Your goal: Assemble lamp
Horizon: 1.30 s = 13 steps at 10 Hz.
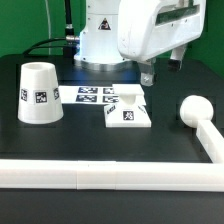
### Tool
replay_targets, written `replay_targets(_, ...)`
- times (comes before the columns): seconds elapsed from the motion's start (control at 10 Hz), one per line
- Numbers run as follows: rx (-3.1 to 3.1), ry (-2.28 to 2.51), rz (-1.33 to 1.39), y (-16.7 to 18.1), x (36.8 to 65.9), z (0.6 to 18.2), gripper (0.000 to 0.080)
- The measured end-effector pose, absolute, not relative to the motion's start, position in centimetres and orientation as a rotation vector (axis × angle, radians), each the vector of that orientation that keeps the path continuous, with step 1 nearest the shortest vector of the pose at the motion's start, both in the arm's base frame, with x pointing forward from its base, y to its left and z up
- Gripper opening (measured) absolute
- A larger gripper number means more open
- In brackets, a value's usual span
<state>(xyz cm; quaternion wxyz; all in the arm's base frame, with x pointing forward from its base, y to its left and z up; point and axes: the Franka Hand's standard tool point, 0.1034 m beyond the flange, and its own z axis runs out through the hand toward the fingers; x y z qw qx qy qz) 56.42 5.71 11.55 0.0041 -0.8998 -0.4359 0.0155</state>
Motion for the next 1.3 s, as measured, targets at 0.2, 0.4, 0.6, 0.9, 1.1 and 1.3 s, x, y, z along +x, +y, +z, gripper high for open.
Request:
replay_targets(0.2, -2.82, -1.366, 0.048, 5.7, 56.4, 11.5, 0.07)
replay_targets(0.4, -2.819, -1.371, 0.043, 5.6, 56.3, 11.5, 0.07)
replay_targets(0.6, -2.813, -1.39, 0.054, 3.5, 52.5, 10.9, 0.07)
replay_targets(0.9, -2.844, -1.346, 0.034, 0.7, 48.1, 9.8, 0.07)
replay_targets(1.1, -2.852, -1.328, 0.033, 0.9, 48.4, 9.9, 0.07)
replay_targets(1.3, -2.919, -1.171, 0.035, 0.9, 48.4, 9.8, 0.07)
